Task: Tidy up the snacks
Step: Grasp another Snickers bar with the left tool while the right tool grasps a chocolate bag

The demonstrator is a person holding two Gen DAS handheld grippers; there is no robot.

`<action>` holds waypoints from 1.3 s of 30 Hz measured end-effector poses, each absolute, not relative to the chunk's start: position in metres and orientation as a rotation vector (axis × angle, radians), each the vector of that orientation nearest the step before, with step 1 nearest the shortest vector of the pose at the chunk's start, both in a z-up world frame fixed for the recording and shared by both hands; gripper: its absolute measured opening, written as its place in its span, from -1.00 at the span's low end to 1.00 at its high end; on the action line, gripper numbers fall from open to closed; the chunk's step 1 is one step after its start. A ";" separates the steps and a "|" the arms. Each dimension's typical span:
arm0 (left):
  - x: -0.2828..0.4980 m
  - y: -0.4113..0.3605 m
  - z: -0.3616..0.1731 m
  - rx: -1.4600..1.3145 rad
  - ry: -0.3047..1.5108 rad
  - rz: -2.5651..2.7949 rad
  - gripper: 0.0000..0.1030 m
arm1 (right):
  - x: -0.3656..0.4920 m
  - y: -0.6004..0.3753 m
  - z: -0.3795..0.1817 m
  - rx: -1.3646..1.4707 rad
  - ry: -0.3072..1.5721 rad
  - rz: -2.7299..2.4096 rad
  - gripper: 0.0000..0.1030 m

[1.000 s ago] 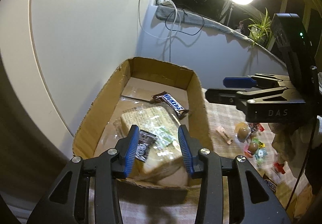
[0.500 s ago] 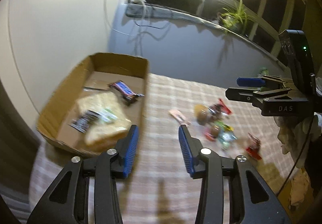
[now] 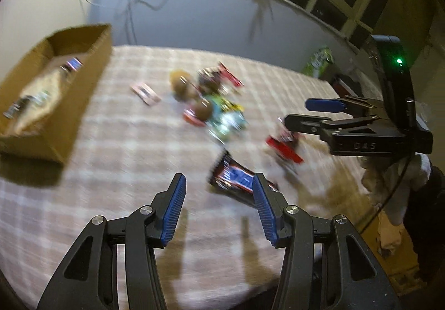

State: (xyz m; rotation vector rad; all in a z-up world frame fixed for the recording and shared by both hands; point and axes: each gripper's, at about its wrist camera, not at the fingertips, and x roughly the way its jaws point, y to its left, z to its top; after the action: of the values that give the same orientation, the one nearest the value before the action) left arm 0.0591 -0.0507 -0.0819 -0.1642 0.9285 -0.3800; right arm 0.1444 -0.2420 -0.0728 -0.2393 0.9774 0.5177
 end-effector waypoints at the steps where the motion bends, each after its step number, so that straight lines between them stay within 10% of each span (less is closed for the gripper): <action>1: 0.059 -0.055 -0.085 -0.165 0.940 -0.388 -0.05 | 0.142 -0.245 -0.078 -0.236 0.985 0.512 0.50; 25: 0.088 -0.115 -0.114 0.020 0.945 -0.308 0.16 | 0.148 -0.248 -0.117 -0.269 0.995 0.522 0.77; 39: 0.090 -0.101 -0.112 0.041 0.917 -0.292 -0.47 | 0.144 -0.250 -0.124 -0.298 1.013 0.506 0.19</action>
State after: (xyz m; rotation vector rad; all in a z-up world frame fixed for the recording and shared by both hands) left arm 0.0896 -0.1015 -0.1120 0.0410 0.9166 -0.2920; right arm 0.1443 -0.2501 -0.1241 -0.2977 1.0130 0.5064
